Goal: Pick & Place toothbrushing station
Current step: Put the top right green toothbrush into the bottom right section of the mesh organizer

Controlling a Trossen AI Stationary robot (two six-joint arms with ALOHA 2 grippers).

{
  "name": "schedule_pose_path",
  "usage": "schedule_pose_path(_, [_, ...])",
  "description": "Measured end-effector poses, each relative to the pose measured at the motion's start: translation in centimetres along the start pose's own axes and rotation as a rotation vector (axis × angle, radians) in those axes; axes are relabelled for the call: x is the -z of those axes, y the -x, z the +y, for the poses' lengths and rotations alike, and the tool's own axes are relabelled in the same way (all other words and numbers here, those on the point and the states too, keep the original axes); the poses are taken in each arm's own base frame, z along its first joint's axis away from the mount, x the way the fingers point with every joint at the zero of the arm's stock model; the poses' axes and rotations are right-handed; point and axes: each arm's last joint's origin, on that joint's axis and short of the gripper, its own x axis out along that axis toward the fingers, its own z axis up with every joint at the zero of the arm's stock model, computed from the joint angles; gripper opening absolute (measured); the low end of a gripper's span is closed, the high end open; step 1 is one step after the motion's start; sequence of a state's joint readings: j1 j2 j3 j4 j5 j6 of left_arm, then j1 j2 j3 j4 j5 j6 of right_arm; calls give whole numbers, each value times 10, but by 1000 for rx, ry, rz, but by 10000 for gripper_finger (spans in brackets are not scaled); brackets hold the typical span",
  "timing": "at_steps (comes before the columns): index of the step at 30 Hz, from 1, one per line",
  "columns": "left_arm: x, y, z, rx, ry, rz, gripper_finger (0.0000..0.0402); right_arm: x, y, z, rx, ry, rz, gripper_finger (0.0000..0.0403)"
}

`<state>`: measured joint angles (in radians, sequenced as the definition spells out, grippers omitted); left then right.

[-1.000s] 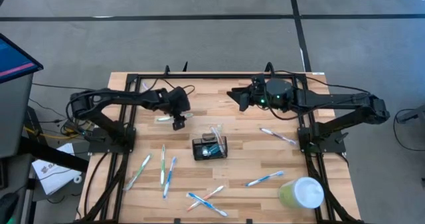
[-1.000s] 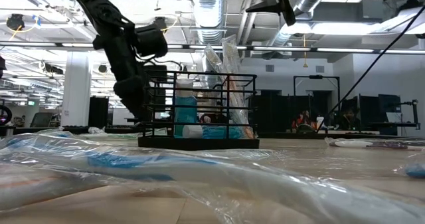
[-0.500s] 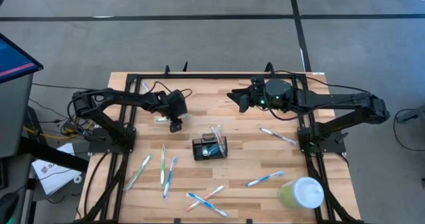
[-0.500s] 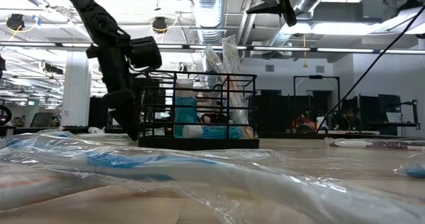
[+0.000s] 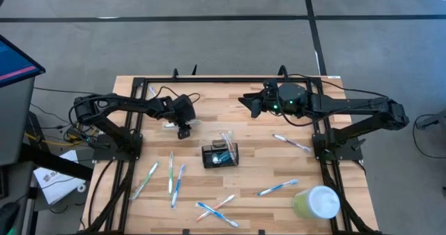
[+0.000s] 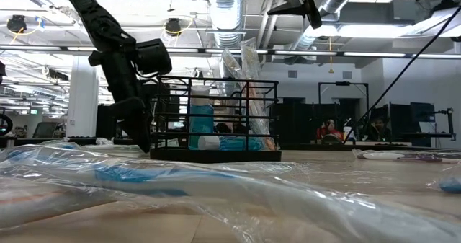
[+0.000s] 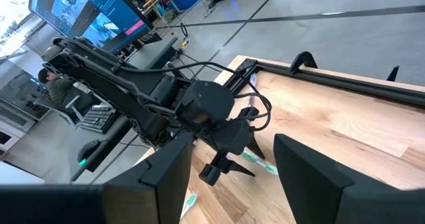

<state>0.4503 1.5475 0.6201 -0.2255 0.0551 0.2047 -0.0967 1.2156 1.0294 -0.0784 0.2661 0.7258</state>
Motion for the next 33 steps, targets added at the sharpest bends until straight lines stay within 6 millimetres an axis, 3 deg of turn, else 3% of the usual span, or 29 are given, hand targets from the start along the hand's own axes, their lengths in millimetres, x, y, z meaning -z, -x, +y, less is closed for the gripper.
schedule_pose_path(6, [-1, -1, 0, -1, -1, -11, 145, 0, 0, 0, 0, 0, 0, 205])
schedule_pose_path(16, [-1, -1, 0, 2, 9, -13, 16, 0, 0, 0, 0, 0, 0, 205])
schedule_pose_path(25, [-2, 8, 0, -16, 60, -35, 4, 0, 0, 0, 0, 0, -1, 205])
schedule_pose_path(33, [-10, 38, 1, -47, 109, -179, 4, 0, 0, 0, -2, -1, -3, 205])
